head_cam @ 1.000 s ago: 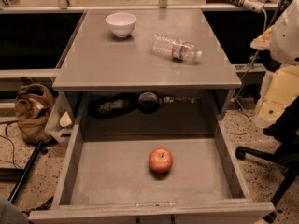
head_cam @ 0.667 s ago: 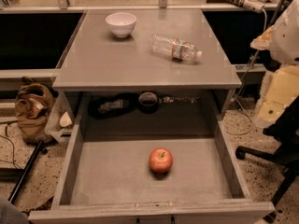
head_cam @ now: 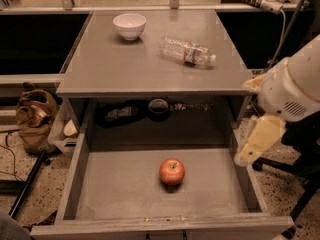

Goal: Pick apple from top drawer and place on counter

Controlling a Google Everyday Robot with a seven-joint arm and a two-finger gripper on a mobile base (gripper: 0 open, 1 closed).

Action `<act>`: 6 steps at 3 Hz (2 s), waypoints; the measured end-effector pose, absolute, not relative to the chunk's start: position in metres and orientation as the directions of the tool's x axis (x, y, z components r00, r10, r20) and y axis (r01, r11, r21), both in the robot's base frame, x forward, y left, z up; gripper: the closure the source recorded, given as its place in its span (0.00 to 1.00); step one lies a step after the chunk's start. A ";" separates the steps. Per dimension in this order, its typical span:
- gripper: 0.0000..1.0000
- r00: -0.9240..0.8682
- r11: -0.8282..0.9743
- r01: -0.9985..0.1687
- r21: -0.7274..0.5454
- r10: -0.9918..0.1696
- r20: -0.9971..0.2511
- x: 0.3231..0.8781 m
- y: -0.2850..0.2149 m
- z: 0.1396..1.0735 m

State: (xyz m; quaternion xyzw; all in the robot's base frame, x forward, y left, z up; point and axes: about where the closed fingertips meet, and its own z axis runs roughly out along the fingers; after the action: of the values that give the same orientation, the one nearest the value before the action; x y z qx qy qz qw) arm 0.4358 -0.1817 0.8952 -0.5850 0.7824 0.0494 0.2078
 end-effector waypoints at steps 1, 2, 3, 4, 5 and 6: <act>0.00 -0.233 0.339 -0.927 -0.158 -0.853 -0.466 0.442 -0.156 0.860; 0.00 -0.233 0.339 -0.927 -0.158 -0.854 -0.466 0.441 -0.156 0.860; 0.00 -0.228 0.329 -0.934 -0.139 -0.849 -0.477 0.445 -0.145 0.850; 0.00 -0.223 0.308 -0.946 -0.096 -0.839 -0.497 0.463 -0.114 0.819; 0.00 -0.218 0.305 -0.949 -0.082 -0.821 -0.527 0.481 -0.082 0.791; 0.00 -0.237 0.351 -0.931 -0.097 -0.786 -0.571 0.490 -0.067 0.769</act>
Offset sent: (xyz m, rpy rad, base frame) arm 0.0033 0.0214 -0.0322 0.0782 -0.0078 -0.0093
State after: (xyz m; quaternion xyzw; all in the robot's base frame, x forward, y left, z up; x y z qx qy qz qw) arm 0.4901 -0.0667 0.7693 -0.5538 0.7752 0.1329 0.2733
